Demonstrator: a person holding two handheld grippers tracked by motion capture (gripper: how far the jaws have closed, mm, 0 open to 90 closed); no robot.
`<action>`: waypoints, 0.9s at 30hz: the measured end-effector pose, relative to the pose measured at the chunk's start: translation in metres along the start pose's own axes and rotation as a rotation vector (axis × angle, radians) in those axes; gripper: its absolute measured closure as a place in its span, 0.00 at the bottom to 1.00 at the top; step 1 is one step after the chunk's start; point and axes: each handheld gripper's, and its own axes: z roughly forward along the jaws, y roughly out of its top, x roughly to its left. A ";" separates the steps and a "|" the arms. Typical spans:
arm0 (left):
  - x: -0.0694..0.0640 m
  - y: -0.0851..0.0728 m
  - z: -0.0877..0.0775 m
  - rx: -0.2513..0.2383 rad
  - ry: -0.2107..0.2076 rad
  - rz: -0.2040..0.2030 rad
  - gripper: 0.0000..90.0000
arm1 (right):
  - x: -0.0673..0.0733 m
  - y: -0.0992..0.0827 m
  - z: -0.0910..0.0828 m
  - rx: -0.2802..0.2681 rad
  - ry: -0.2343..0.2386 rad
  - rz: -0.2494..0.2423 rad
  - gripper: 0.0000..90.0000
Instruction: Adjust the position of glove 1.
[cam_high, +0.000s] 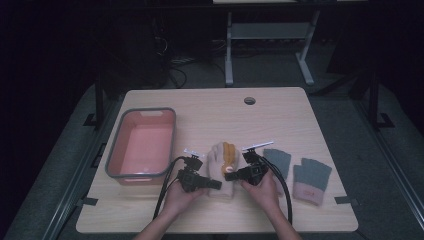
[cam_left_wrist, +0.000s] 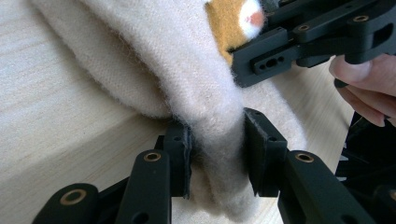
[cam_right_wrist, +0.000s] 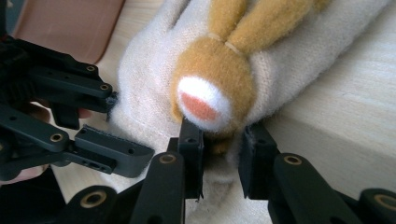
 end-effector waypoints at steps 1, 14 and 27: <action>0.000 0.000 0.000 -0.004 -0.001 0.002 0.73 | -0.002 0.000 0.000 0.000 0.013 0.003 0.82; 0.000 0.004 -0.012 -0.045 -0.017 0.007 0.75 | 0.009 0.007 -0.010 -0.010 0.024 -0.026 0.86; -0.002 0.009 -0.022 -0.058 -0.014 0.025 0.76 | 0.019 0.012 -0.018 -0.015 0.030 -0.046 0.89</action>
